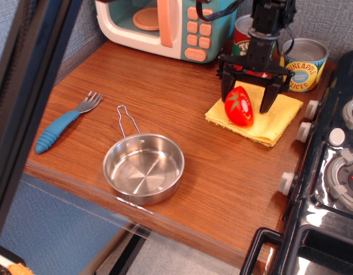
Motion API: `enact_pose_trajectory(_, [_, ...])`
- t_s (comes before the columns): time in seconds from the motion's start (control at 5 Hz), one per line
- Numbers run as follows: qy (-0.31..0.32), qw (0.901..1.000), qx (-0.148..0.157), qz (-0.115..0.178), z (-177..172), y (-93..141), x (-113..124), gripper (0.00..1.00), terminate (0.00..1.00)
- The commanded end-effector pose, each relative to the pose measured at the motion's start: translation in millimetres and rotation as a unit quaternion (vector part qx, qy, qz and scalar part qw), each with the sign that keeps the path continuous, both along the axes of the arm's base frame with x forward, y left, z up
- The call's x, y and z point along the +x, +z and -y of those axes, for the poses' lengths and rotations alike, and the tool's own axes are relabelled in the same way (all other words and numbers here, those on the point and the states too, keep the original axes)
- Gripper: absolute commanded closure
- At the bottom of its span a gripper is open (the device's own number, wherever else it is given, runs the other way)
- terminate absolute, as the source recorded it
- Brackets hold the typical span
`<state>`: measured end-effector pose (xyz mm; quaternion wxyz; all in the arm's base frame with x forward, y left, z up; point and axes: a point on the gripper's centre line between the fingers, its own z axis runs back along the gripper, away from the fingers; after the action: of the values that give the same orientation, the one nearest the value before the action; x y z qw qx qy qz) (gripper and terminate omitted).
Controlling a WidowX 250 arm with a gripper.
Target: Put the red pepper on the yellow cloth.
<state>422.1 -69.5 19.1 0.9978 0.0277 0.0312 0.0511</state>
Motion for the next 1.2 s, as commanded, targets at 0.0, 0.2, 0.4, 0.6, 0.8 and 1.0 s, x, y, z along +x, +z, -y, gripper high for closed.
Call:
enact_pose_trajectory(0.0, [-0.016,0.9956,-0.029,0.088,-13.9,84.8,-20.9,0.00,0.00])
enact_pose_trajectory(0.2, [-0.029,0.9938,-0.023,0.105,-28.2,99.4,-46.1,0.00,0.00])
enact_pose_trajectory(0.4, [-0.041,0.9945,-0.003,0.097,-47.6,97.5,-73.6,0.00,0.00])
enact_pose_trajectory(0.6, [-0.055,0.9950,0.009,0.083,-62.4,86.4,-95.4,0.00,0.00])
enact_pose_trajectory(0.8, [-0.067,0.9951,0.019,0.070,-66.8,76.2,-105.0,0.00,0.00])
enact_pose_trajectory(1.0, [-0.056,0.9947,0.031,0.081,-65.2,71.6,-111.0,0.00,0.00])
